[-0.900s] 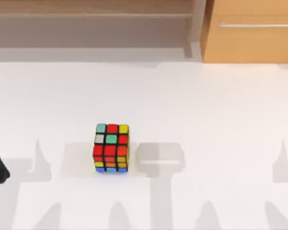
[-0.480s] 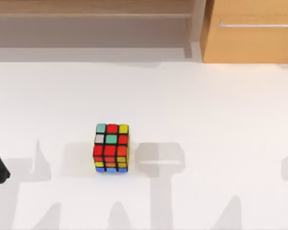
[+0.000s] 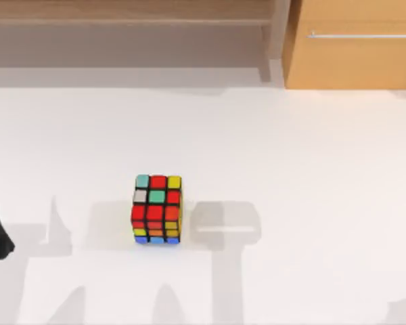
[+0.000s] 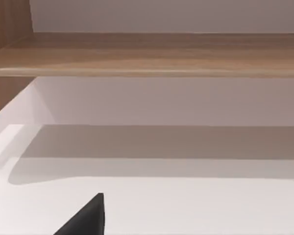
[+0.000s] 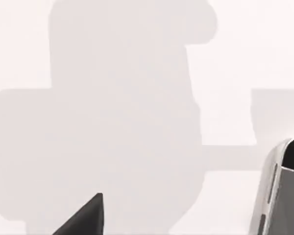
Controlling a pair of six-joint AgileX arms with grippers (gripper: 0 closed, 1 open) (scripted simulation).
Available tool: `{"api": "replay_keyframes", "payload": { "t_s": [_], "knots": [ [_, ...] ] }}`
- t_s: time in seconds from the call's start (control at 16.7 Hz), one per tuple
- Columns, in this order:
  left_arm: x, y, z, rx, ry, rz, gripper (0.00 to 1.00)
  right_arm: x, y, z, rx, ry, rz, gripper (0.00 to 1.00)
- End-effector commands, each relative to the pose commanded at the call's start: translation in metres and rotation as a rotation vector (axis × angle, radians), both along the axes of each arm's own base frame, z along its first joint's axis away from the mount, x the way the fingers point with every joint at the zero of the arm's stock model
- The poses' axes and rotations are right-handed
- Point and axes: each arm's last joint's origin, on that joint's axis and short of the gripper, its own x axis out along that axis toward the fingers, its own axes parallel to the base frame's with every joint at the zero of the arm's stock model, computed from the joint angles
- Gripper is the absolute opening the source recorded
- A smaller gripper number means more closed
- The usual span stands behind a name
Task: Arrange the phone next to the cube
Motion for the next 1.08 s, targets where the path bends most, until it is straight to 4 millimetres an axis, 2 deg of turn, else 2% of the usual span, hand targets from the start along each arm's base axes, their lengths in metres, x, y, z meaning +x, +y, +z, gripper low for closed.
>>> {"api": "replay_keyframes", "payload": {
  "t_s": [0.18, 0.42, 0.6, 0.9, 1.08],
  "knots": [
    [0.000, 0.000, 0.000, 0.000, 0.000, 0.000, 1.00, 0.006, -0.023, -0.006, 0.127, 0.239, -0.114, 1.00],
    [0.000, 0.000, 0.000, 0.000, 0.000, 0.000, 1.00, 0.010, -0.049, -0.011, 0.259, 0.429, -0.224, 1.00],
    [0.000, 0.000, 0.000, 0.000, 0.000, 0.000, 1.00, 0.011, -0.059, -0.014, 0.304, 0.484, -0.258, 1.00],
    [0.000, 0.000, 0.000, 0.000, 0.000, 0.000, 1.00, 0.011, -0.058, -0.015, 0.304, 0.486, -0.256, 1.00],
    [0.000, 0.000, 0.000, 0.000, 0.000, 0.000, 1.00, 0.012, -0.059, -0.029, 0.306, 0.486, -0.258, 1.00]
  ]
}}
